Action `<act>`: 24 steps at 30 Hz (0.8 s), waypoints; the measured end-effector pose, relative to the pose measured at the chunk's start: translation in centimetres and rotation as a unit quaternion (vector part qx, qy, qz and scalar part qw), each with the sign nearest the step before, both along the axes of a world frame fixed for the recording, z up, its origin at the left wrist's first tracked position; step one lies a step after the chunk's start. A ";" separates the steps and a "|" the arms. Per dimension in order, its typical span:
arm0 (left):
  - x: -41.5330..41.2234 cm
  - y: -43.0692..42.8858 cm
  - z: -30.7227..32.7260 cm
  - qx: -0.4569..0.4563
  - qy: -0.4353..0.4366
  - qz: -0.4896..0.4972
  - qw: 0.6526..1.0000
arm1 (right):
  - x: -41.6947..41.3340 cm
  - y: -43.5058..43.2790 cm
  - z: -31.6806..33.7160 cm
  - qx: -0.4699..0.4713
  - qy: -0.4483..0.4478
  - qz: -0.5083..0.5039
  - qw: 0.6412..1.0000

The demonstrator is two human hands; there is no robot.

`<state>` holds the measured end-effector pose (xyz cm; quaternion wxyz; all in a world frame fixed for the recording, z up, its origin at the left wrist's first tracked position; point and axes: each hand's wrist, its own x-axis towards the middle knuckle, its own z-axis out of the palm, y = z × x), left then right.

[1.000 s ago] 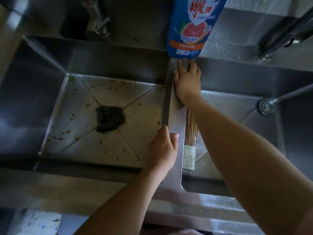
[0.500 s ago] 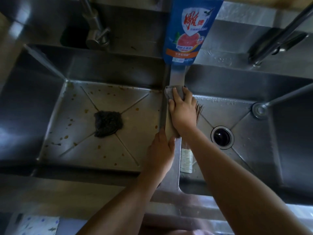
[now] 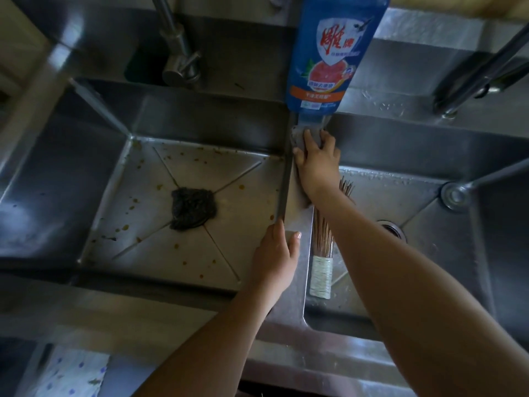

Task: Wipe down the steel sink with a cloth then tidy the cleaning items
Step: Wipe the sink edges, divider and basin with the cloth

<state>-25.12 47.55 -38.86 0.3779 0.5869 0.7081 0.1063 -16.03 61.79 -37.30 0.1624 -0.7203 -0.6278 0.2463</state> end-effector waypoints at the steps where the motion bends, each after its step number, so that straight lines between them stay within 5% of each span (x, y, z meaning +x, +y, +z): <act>1: 0.0 0.0 -0.1 0.005 -0.002 0.006 1.000 | 0.0 -0.7 0.1 -0.001 0.007 0.002 1.000; 8: -0.2 -0.5 0.5 0.064 -0.058 0.032 0.996 | -0.1 -5.3 0.8 -0.012 -0.030 0.010 0.999; 16: -1.8 -0.7 1.0 0.006 -0.149 0.094 0.984 | -0.1 -9.7 1.9 -0.050 -0.096 0.043 0.993; 24: -6.8 -0.5 4.2 0.062 -0.138 0.115 0.982 | 0.0 -12.6 4.0 0.025 -0.018 -0.043 0.999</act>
